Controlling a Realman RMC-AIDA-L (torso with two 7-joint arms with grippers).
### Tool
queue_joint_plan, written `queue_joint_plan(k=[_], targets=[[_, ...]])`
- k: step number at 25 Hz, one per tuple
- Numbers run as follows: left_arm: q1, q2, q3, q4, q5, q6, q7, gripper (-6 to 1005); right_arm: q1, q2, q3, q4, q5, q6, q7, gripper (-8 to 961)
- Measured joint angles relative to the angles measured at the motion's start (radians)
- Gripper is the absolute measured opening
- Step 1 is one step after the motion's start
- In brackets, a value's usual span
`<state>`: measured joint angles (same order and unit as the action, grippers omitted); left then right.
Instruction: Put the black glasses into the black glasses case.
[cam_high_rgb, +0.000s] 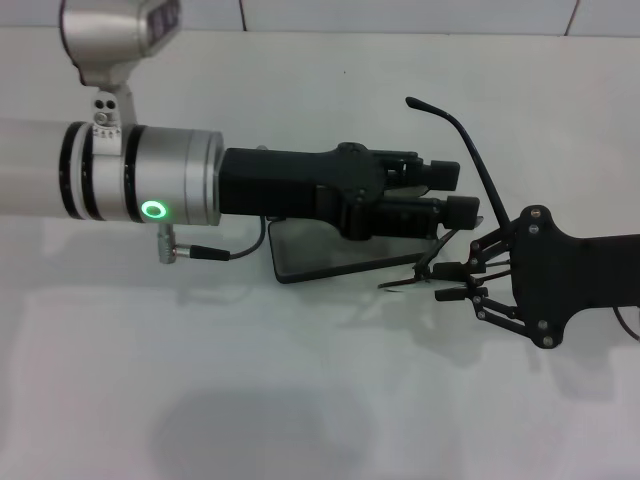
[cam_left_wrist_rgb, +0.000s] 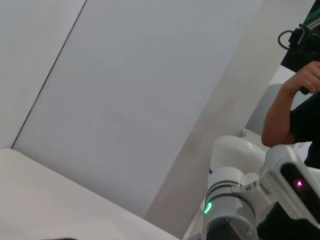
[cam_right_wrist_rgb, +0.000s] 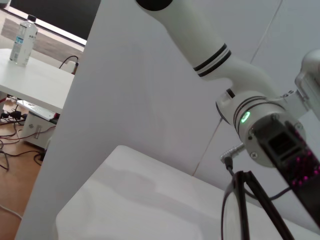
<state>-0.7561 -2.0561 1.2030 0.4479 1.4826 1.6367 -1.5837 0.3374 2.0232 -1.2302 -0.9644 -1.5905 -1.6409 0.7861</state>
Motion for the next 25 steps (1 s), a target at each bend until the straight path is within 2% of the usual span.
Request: queue_joint_plan(k=[16,19,25], targets=[[-0.017,-0.01,-0.023,0.0,0.021,-0.03,-0.013,647,-0.017,-0.002,0.026,0.006,0.0,-0.011,-0.048,117],[-0.007,-0.005,-0.049,0.0,0.021,-0.036,-0.007,647,-0.034,-0.004,0.053,0.006,0.0,-0.06,-0.055,117],[0.018,-0.002,-0.048,-0.001,0.029,-0.112,-0.002,646,-0.056,-0.004,0.162,0.067,0.065,-0.287,-0.123,119]])
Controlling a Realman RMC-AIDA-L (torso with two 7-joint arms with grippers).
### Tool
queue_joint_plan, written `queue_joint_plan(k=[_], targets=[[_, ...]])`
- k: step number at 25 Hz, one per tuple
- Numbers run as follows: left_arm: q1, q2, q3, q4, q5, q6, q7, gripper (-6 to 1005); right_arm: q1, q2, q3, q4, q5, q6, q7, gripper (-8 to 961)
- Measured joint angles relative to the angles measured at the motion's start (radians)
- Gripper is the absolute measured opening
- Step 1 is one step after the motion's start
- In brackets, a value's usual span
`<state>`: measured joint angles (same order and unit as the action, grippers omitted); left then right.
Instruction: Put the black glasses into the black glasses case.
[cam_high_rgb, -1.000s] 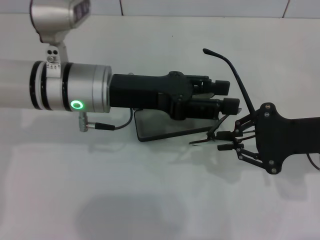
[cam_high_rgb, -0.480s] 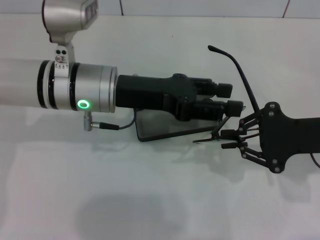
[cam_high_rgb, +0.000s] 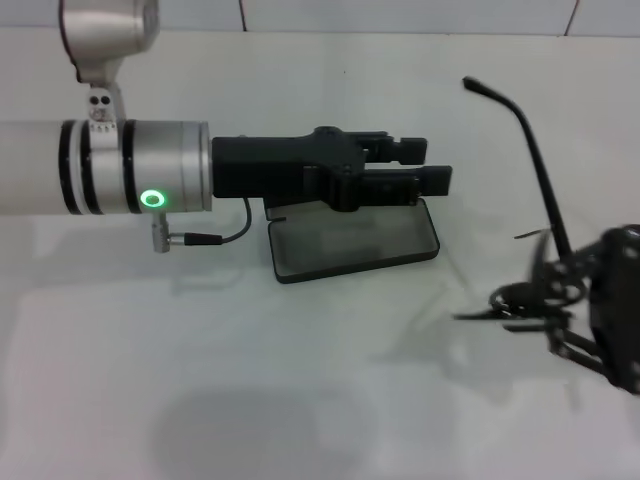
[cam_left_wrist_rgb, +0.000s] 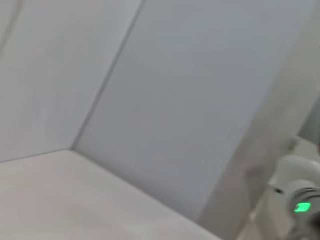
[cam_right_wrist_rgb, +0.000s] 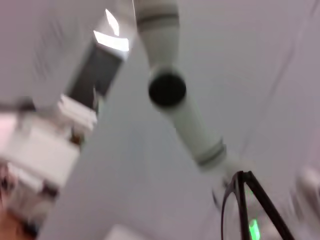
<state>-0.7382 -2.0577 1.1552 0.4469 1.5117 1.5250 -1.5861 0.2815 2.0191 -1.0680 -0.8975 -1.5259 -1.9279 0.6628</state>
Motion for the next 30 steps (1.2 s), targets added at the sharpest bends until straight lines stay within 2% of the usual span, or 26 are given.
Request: queue_joint_plan(k=[2,4,7,10,13,15,16,19,24,30], targets=[[0.002,-0.007,0.004,-0.004,0.002,-0.043,0.007,645,0.016,-0.001,0.007,0.059,0.019,-0.069,-0.033,120],[-0.002,-0.024,0.007,-0.006,0.01,-0.085,0.025,645,0.041,0.001,0.002,0.107,0.024,-0.116,-0.046,121],[-0.013,-0.039,0.008,-0.011,0.009,-0.115,0.059,645,0.085,0.003,-0.023,0.178,0.022,-0.147,-0.043,123],[-0.019,-0.042,0.008,-0.02,-0.007,-0.117,0.077,644,0.147,0.003,-0.046,0.28,0.022,-0.136,-0.035,125],[-0.023,-0.047,0.03,-0.059,-0.126,-0.101,0.171,644,0.223,0.001,-0.048,0.398,0.015,-0.093,0.003,127],[-0.023,-0.048,0.048,-0.064,-0.155,-0.096,0.194,644,0.255,-0.002,-0.045,0.449,0.014,-0.062,0.042,128],[-0.021,-0.047,0.123,-0.067,-0.233,-0.082,0.241,643,0.261,-0.002,-0.043,0.462,0.013,-0.044,0.06,129],[0.003,-0.042,0.237,-0.059,-0.339,-0.051,0.334,643,0.261,-0.003,-0.041,0.46,0.017,0.001,0.099,131],[0.028,-0.042,0.25,-0.054,-0.355,-0.007,0.414,642,0.262,-0.003,-0.04,0.464,0.022,0.04,0.158,134],[0.025,-0.038,0.253,-0.053,-0.347,-0.003,0.417,644,0.254,-0.004,-0.038,0.461,0.017,0.052,0.167,138]])
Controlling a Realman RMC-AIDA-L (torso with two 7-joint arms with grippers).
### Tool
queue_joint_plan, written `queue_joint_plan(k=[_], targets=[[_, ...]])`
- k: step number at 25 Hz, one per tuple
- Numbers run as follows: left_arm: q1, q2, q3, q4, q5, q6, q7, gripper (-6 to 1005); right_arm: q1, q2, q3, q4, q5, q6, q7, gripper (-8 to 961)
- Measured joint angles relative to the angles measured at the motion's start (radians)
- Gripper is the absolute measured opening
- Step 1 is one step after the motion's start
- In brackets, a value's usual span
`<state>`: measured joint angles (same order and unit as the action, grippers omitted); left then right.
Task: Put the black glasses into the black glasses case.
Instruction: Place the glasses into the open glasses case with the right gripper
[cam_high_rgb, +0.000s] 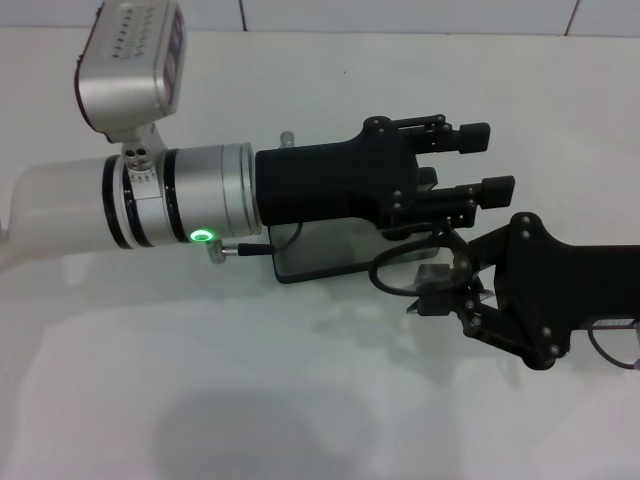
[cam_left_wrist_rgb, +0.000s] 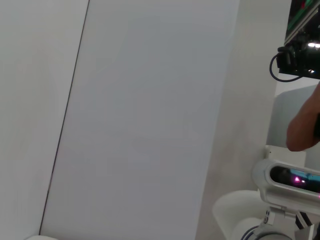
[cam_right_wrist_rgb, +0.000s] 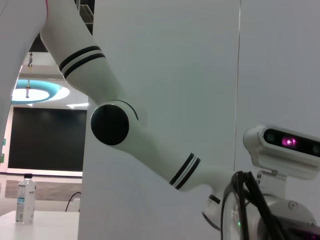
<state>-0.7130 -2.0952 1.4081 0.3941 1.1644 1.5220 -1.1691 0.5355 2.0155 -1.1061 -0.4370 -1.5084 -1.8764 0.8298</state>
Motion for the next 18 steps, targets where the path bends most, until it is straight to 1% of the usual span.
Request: queue_joint_plan(k=[5,8,9,11,12,14,15,18], targets=[[0.007,0.002,-0.023,0.0,-0.004,-0.009,0.006,643,-0.002,-0.004,-0.006,-0.002,-0.003,0.002,0.001,141],[0.031,0.013,-0.094,0.0,-0.001,-0.021,0.019,643,-0.013,-0.01,-0.007,-0.017,-0.008,0.017,0.004,143],[0.044,0.018,-0.125,0.0,0.0,-0.029,0.025,643,-0.022,-0.01,-0.007,-0.041,-0.017,0.035,0.01,144],[0.075,0.028,-0.186,0.0,0.0,-0.046,0.04,642,-0.045,-0.005,-0.008,-0.111,-0.044,0.083,0.044,145],[0.086,0.032,-0.208,0.0,0.0,-0.053,0.045,642,-0.066,0.001,-0.014,-0.184,-0.068,0.127,0.088,146],[0.104,0.039,-0.236,0.0,0.0,-0.065,0.049,643,-0.097,0.008,-0.037,-0.283,-0.094,0.187,0.147,147],[0.112,0.041,-0.248,0.0,0.0,-0.07,0.049,644,-0.117,0.011,-0.066,-0.347,-0.105,0.228,0.18,147],[0.13,0.042,-0.274,0.001,0.0,-0.076,0.051,643,-0.153,0.011,-0.172,-0.492,-0.108,0.352,0.269,149]])
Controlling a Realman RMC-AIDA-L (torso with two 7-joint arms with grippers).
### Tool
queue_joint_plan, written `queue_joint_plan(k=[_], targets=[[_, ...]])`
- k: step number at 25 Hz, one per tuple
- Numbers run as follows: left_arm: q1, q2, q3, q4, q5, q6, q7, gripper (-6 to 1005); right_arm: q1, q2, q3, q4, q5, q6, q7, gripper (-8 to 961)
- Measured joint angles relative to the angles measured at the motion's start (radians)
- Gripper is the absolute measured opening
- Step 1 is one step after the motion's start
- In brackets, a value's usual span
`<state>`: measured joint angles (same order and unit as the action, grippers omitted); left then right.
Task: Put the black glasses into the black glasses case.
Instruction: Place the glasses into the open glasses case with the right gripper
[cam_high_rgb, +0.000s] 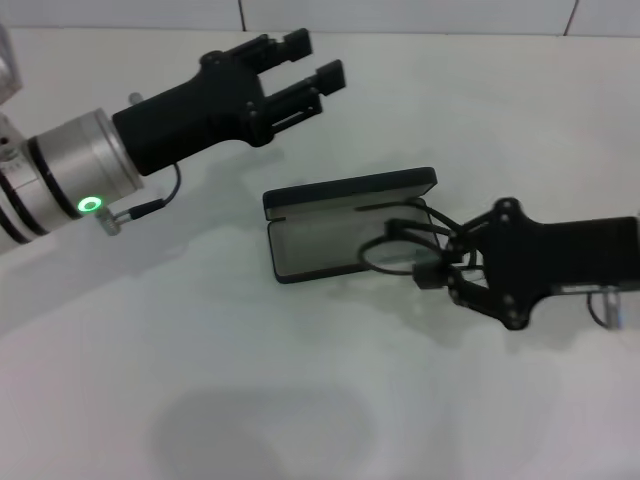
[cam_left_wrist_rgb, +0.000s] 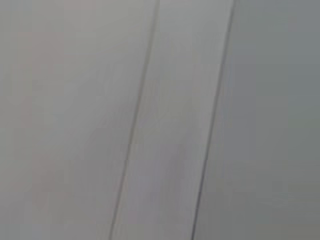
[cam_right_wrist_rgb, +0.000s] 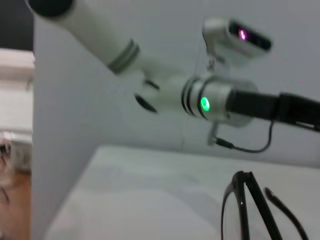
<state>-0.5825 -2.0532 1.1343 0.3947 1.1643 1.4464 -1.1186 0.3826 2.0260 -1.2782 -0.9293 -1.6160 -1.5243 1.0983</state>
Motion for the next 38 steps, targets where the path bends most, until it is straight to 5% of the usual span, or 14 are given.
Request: queue_joint_plan(k=[11,38], targets=[[0.008,0.0,-0.002,-0.002,0.0,-0.026,-0.002,643,-0.014,-0.003,-0.302,-0.301,-0.243,0.379,0.359,156],[-0.004,-0.012,-0.001,-0.001,0.012,-0.065,0.002,642,0.088,0.0,-0.47,-0.294,-0.438,0.593,0.397,173]])
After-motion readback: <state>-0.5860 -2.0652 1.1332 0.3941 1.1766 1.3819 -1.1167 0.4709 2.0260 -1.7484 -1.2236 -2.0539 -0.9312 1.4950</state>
